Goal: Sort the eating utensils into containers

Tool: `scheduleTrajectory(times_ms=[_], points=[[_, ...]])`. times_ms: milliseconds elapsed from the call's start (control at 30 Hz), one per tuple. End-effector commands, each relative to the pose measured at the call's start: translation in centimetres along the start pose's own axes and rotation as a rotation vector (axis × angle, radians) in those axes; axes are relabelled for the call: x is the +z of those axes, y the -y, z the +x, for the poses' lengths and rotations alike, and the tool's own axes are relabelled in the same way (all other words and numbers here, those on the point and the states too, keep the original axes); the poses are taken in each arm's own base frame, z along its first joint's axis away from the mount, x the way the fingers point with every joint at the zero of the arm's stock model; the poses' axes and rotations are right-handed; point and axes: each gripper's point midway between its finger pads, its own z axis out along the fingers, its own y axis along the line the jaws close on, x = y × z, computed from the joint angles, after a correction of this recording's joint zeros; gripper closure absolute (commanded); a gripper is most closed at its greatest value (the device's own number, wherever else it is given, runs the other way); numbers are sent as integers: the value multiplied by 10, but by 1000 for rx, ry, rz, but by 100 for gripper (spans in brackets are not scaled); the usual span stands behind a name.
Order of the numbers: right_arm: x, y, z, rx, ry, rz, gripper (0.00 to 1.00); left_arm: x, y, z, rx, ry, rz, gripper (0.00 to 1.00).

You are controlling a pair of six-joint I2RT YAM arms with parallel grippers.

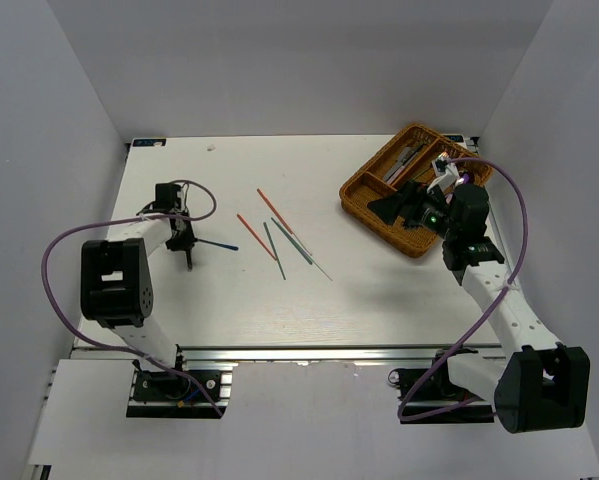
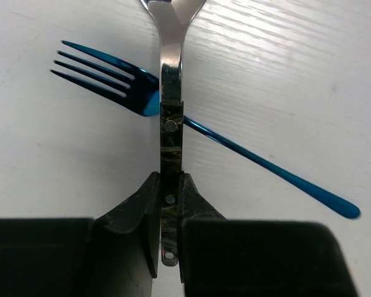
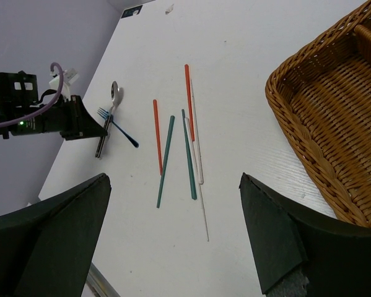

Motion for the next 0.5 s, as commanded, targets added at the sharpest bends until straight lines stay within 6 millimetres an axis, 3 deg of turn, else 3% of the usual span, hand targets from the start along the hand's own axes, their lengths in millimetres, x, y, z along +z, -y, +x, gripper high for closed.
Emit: scheduleTrajectory(times_ms=[0, 33, 200, 367, 467], points=[[-1, -10, -19, -30, 61, -16, 11, -29, 14, -22, 27, 90, 48, 97], [-1, -10, -19, -28, 63, -14, 11, -33, 27, -22, 65, 95, 68, 98], [0, -10, -19, -19, 53, -10, 11, -55, 48, -39, 94, 143, 107, 100], [-4, -30, -20, -26, 45, -111, 11, -113, 79, -59, 130, 292, 174, 100], [-8, -45, -17, 10, 27, -186, 11, -153, 116, -59, 149, 368, 315, 100]])
